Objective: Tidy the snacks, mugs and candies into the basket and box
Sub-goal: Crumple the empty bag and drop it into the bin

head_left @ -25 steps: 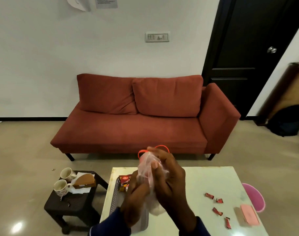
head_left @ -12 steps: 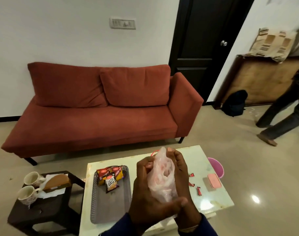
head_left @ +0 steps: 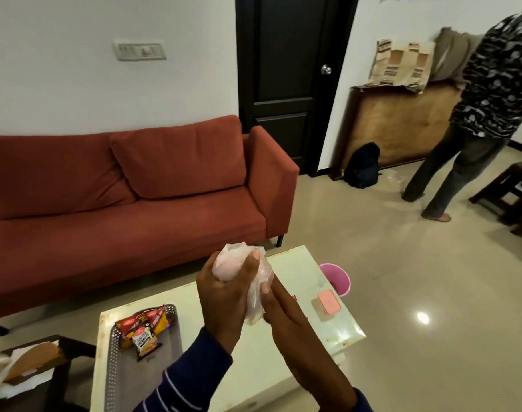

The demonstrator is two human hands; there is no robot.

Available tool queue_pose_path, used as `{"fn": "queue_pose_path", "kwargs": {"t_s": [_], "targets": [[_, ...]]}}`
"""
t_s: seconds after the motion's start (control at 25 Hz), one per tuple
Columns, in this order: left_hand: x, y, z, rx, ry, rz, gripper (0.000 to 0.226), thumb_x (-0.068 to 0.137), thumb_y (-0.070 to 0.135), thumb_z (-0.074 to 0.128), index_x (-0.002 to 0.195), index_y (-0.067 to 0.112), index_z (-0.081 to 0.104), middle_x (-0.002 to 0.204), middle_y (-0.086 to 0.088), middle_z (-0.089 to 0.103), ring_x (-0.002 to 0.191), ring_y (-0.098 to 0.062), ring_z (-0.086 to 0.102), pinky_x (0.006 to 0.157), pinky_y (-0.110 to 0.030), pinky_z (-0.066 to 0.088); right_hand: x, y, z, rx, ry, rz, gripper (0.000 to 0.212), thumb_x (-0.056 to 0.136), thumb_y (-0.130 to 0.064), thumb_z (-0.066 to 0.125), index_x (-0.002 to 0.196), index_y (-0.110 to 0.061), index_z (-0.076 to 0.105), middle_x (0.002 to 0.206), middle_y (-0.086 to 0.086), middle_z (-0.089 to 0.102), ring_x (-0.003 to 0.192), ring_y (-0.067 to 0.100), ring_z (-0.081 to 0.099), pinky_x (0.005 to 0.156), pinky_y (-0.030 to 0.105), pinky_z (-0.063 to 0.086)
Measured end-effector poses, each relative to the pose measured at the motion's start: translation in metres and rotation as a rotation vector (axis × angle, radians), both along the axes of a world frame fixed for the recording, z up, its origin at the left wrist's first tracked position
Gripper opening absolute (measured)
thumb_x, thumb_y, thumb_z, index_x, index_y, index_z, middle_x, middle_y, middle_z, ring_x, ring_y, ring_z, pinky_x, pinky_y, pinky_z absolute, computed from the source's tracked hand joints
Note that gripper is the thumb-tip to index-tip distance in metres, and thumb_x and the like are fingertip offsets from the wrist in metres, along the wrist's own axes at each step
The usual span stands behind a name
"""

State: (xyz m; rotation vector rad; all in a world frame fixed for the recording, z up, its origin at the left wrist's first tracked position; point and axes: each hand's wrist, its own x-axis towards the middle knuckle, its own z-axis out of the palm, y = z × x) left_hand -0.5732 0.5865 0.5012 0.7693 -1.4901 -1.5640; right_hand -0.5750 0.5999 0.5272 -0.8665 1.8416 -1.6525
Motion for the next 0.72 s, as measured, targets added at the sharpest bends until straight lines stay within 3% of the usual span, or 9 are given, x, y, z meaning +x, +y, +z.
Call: {"fn": "queue_pose_path", "kwargs": {"t_s": [0.04,0.08,0.16,0.24,0.32,0.4,0.52,0.6,0.72], "targets": [[-0.016,0.016,-0.005,0.072,0.040,-0.056,0.045,0.065,0.055,0.080,0.101,0.037,0.060,0.098,0.018,0.066,0.091,-0.013,0.067,0.067,-0.023,0.058,-0.031,0.097,-0.019,0.093,0.054,-0.055,0.056,0.081,-0.068,0.044,0.134,-0.052,0.041,0.139,-0.030,0.047,0.132,0.001,0.046,0.114,0.036,0.038],[-0.031,0.030,-0.005,0.121,0.027,-0.073,0.045,0.068,0.054,0.079,0.104,0.038,0.058,0.102,0.017,0.065,0.095,-0.015,0.066,0.069,-0.026,0.058,-0.044,0.142,-0.033,0.057,-0.011,-0.040,0.056,0.081,-0.070,0.043,0.134,-0.051,0.041,0.138,-0.032,0.048,0.131,-0.003,0.046,0.112,0.029,0.039],[-0.063,0.067,-0.008,0.105,-0.003,-0.132,0.040,0.075,0.052,0.073,0.109,0.038,0.057,0.105,0.018,0.064,0.098,-0.014,0.065,0.073,-0.027,0.059,-0.079,0.175,-0.040,0.085,-0.005,-0.068,0.046,0.088,-0.064,0.043,0.130,-0.046,0.048,0.127,-0.029,0.059,0.119,-0.009,0.054,0.101,0.016,0.044],[-0.082,0.095,-0.010,0.092,-0.002,-0.132,0.033,0.077,0.050,0.065,0.107,0.036,0.063,0.101,0.018,0.069,0.097,-0.009,0.067,0.075,-0.028,0.060,-0.106,0.189,-0.051,0.076,0.064,-0.007,0.025,0.097,-0.048,0.047,0.112,-0.037,0.064,0.103,-0.015,0.072,0.094,0.001,0.066,0.082,0.020,0.053],[-0.095,0.111,-0.012,0.066,-0.048,-0.128,0.021,0.077,0.053,0.060,0.097,0.052,0.065,0.097,0.028,0.068,0.094,0.001,0.066,0.074,-0.025,0.060,-0.127,0.206,-0.053,0.088,0.094,-0.002,0.018,0.098,-0.037,0.052,0.102,-0.037,0.069,0.093,-0.013,0.073,0.082,0.004,0.066,0.071,0.018,0.051],[-0.110,0.124,-0.013,0.066,-0.070,-0.156,0.018,0.078,0.055,0.063,0.091,0.065,0.058,0.095,0.036,0.064,0.093,0.010,0.063,0.069,-0.020,0.058,-0.148,0.220,-0.060,0.099,0.048,-0.006,0.021,0.100,-0.033,0.052,0.111,-0.034,0.070,0.106,-0.013,0.072,0.094,0.005,0.066,0.076,0.017,0.050],[-0.132,0.131,-0.025,0.161,0.012,-0.183,0.035,0.072,0.041,0.078,0.097,0.055,0.058,0.099,0.021,0.066,0.097,-0.002,0.066,0.065,-0.022,0.057,-0.168,0.215,-0.063,0.142,0.024,-0.051,0.040,0.095,-0.045,0.044,0.130,-0.031,0.058,0.127,-0.015,0.062,0.116,0.003,0.057,0.093,0.027,0.052],[-0.146,0.126,-0.032,0.265,0.034,-0.218,0.053,0.063,0.033,0.082,0.109,0.043,0.057,0.108,0.009,0.064,0.101,-0.013,0.067,0.070,-0.030,0.059,-0.179,0.209,-0.069,0.178,-0.007,-0.097,0.040,0.095,-0.047,0.041,0.127,-0.030,0.058,0.124,-0.011,0.062,0.114,0.005,0.057,0.098,0.035,0.051],[-0.171,0.111,-0.043,0.262,0.007,-0.312,0.038,0.066,0.028,0.080,0.096,0.044,0.062,0.101,0.011,0.069,0.097,-0.012,0.069,0.067,-0.035,0.060,-0.192,0.198,-0.076,0.162,-0.029,-0.302,0.018,0.093,-0.031,0.061,0.110,-0.035,0.063,0.105,-0.014,0.072,0.099,0.006,0.068,0.090,0.031,0.058]]}}
